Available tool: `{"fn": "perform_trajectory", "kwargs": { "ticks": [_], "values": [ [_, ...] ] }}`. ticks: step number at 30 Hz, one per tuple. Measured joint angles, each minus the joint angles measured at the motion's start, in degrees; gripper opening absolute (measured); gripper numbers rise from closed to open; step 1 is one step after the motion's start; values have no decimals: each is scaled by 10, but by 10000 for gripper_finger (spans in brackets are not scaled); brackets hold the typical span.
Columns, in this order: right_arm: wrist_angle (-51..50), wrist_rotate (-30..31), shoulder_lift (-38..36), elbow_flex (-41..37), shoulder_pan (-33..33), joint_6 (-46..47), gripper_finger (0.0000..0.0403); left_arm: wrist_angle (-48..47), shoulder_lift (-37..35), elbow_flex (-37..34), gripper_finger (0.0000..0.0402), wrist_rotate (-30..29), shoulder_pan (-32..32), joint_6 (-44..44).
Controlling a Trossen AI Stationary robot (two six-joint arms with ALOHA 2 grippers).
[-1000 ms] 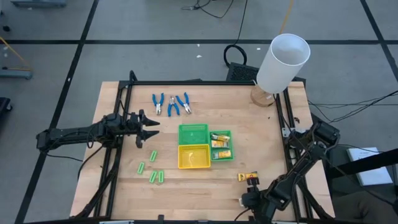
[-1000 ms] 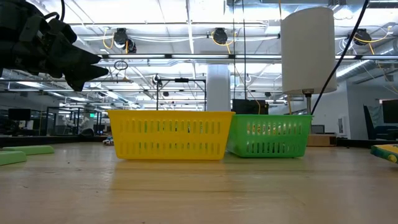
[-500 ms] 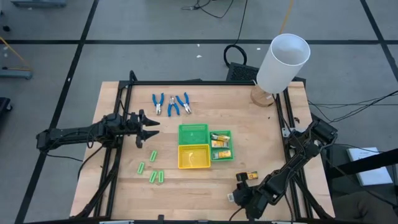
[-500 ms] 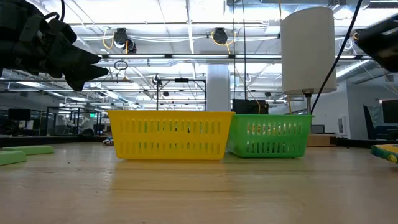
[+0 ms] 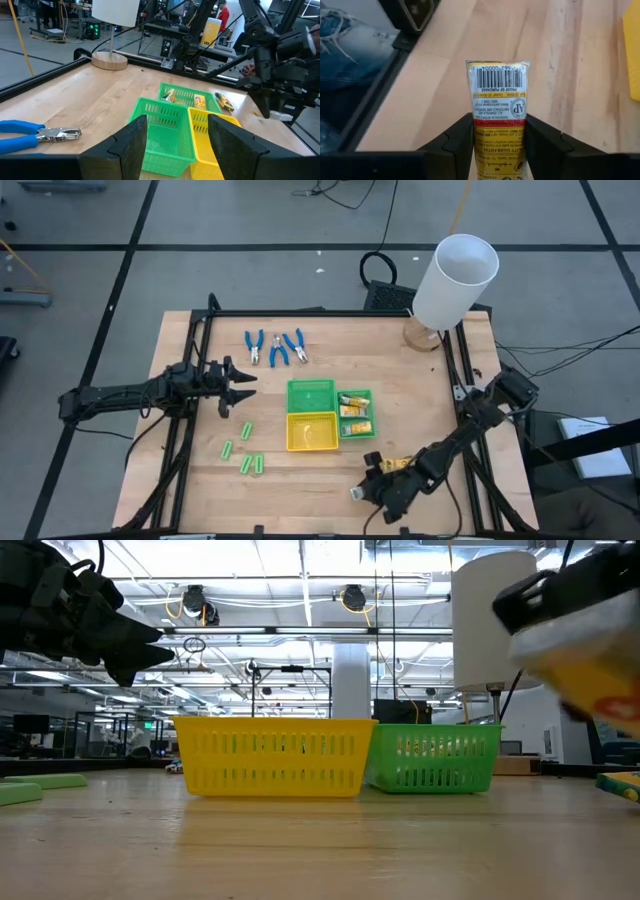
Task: Pick & Place School Supplies
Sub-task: Put the yellow crayon box into the right green bin
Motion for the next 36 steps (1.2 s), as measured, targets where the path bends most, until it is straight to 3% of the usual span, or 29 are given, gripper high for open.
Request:
{"fn": "perform_trajectory", "kwargs": {
  "ticks": [7, 26, 36],
  "values": [
    [-1, -41, -3, -2, -51, -31, 128, 0, 0, 0, 214, 0, 0, 0],
    [-16, -39, -176, -2, -145, -129, 128, -1, 0, 0, 214, 0, 0, 0],
    [-65, -39, -199, -2, -200, -129, 128, 0, 0, 0, 214, 0, 0, 0]
  ]
}}
